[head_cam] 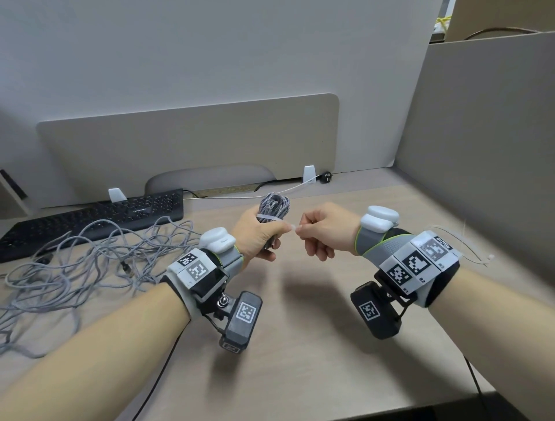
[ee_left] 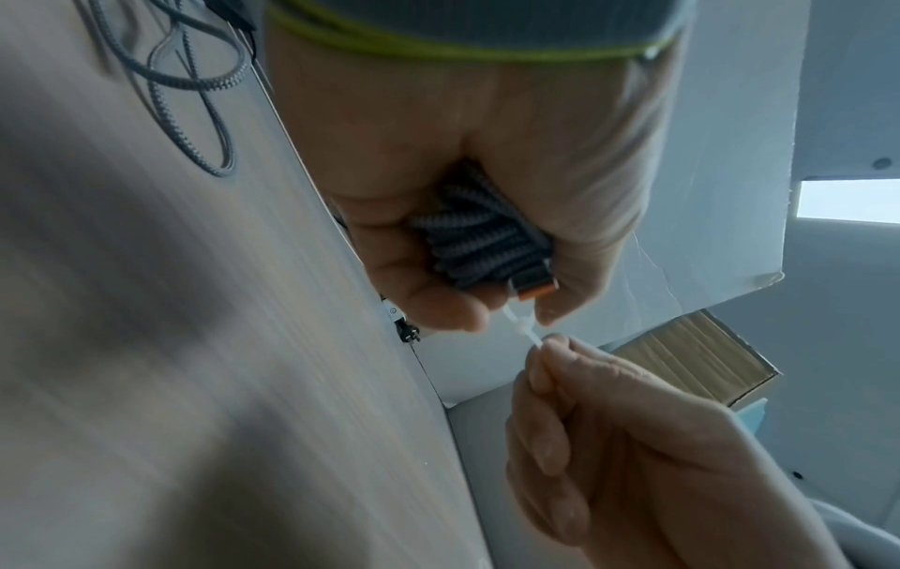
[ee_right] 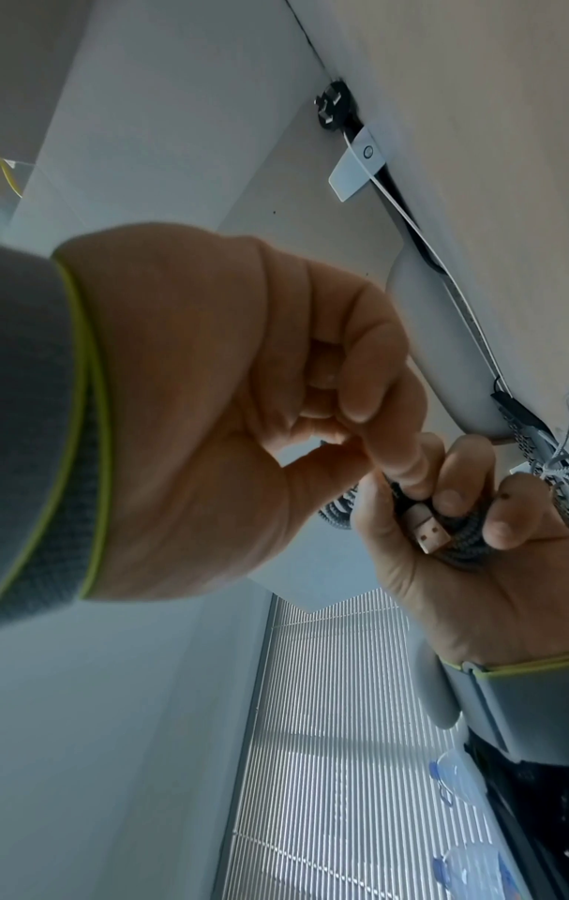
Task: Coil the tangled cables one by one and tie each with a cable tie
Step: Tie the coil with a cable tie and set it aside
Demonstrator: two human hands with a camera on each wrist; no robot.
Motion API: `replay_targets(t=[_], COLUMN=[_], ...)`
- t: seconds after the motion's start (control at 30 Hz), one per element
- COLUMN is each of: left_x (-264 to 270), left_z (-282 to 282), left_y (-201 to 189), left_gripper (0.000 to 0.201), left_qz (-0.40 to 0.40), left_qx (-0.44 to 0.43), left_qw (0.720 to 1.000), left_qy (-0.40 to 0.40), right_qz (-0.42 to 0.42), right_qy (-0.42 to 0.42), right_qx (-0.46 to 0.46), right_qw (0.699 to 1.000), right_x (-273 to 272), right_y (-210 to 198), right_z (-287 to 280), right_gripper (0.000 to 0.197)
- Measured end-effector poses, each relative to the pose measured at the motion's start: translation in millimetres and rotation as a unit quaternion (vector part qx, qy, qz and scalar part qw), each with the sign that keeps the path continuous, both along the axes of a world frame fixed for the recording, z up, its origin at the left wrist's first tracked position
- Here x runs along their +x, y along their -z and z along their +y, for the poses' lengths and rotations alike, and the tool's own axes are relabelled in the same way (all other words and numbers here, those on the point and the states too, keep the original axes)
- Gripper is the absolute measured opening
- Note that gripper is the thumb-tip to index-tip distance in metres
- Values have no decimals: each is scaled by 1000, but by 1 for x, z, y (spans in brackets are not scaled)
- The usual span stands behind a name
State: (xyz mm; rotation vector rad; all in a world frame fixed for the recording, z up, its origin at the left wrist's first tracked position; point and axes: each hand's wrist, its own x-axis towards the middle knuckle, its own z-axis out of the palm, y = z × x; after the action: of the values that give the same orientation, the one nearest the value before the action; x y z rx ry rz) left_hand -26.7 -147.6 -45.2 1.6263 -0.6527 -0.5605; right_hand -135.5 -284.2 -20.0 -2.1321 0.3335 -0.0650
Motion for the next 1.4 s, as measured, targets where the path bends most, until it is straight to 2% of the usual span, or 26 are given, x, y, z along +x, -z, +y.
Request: replay_targets(t=[0.17, 0.43, 0.53, 0.73, 0.87, 0.93, 1.23, 1.4], left_x=[5, 25, 32, 42, 39, 38, 36, 29], left_z=[1, -2, -3, -10, -19, -26, -66, -109], left_y=[-1, -4, -3, -2, -9, -8, -12, -11], left_gripper=[16, 2, 6, 25, 10, 14, 10, 4], left_qz=[-30, -89, -118, -165, -190, -201, -86, -110], left_qx=[24, 63, 83, 135, 160, 172, 187, 216], left_qw=[999, 991, 987, 975, 967, 963, 977, 969], left_qy=[-11, -70, -71, -58, -55, -56, -53, -42], right_qz=[-2, -7, -8, -3, -1, 4, 15, 14], right_qy=[-1, -2, -4, 12, 19, 22, 102, 145], right_qx=[-1, 16, 15, 3, 8, 6, 94, 116], right_qw=[1000, 1000, 1000, 1000, 1000, 1000, 990, 983], right_x=[0, -2, -1, 3, 4, 4, -6, -14], right_y=[-1, -3, -4, -4, -1, 1, 1, 0], right_z=[0, -2, -1, -2, -9, -14, -58, -92], right_gripper=[19, 22, 22, 15, 17, 17, 25, 26])
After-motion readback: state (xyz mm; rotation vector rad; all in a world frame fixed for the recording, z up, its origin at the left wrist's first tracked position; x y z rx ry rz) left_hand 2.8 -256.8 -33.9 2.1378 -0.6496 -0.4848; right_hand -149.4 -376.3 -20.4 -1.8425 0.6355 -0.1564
